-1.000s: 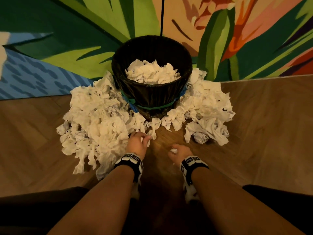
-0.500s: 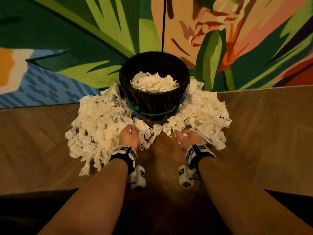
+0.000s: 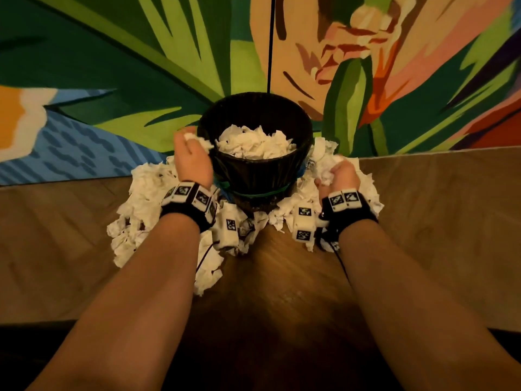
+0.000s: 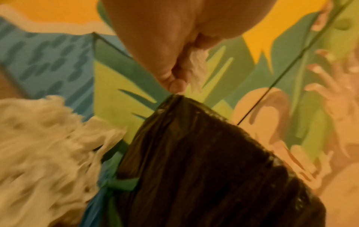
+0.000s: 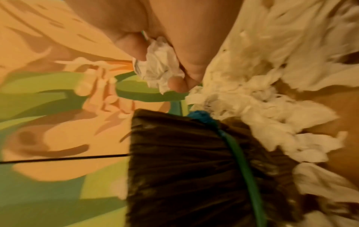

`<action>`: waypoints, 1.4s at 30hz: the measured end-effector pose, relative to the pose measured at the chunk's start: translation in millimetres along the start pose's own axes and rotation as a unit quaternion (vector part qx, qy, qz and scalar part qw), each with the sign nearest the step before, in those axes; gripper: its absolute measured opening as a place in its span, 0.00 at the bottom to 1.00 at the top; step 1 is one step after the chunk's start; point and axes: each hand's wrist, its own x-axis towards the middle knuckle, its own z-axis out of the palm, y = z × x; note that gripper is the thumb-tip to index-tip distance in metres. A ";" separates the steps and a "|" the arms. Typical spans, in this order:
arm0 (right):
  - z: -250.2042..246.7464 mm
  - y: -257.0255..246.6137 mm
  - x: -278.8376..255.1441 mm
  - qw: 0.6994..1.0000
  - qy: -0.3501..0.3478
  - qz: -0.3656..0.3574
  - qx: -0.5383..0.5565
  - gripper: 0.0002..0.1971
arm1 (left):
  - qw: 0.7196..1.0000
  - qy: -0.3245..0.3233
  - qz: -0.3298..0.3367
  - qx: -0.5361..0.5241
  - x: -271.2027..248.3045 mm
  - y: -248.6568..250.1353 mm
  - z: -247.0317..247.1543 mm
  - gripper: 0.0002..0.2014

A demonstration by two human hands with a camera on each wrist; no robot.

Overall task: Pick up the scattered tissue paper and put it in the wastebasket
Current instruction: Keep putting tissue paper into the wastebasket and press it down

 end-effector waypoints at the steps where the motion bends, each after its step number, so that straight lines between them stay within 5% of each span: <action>1: 9.0 -9.0 -2.1 0.999 -0.013 -0.021 0.038 0.15 | 0.999 -0.023 0.028 0.003 1.8 6.1 4.6 0.10; 6: 47.4 -30.0 -12.7 0.966 -0.096 -0.224 -0.092 0.17 | 0.969 -0.109 0.149 0.163 5.4 14.6 29.6 0.06; 10: 64.8 -17.6 -17.7 0.894 -0.141 -0.367 -0.215 0.17 | 0.884 -0.205 0.165 0.387 4.2 9.6 41.6 0.11; 14: 66.1 -2.6 -10.1 0.775 -0.194 -0.466 -0.380 0.16 | 0.829 -0.233 0.158 0.483 2.6 10.2 45.2 0.26; 19: 61.9 17.1 -1.7 0.597 -0.182 -0.511 -0.590 0.22 | 0.787 -0.232 0.179 0.542 -0.3 7.8 49.5 0.27; 24: 60.5 26.5 4.1 0.628 -0.132 -0.516 -0.567 0.15 | 0.818 -0.195 0.207 0.499 -0.2 -2.0 51.0 0.25; 30: 63.8 27.6 4.6 0.607 -0.121 -0.513 -0.595 0.29 | 0.806 -0.196 0.177 0.530 -1.3 2.8 51.9 0.28; 35: 58.1 22.8 2.0 0.610 -0.141 -0.508 -0.592 0.25 | 0.874 -0.133 0.178 0.432 -11.0 4.3 41.3 0.18; 38: 45.3 17.2 5.4 0.683 -0.165 -0.505 -0.501 0.22 | 0.925 -0.069 0.174 0.330 -7.5 -1.7 24.9 0.15; 42: 18.2 20.1 8.8 0.811 -0.080 -0.460 -0.352 0.18 | 0.971 0.044 0.088 0.219 -1.6 -28.2 3.0 0.16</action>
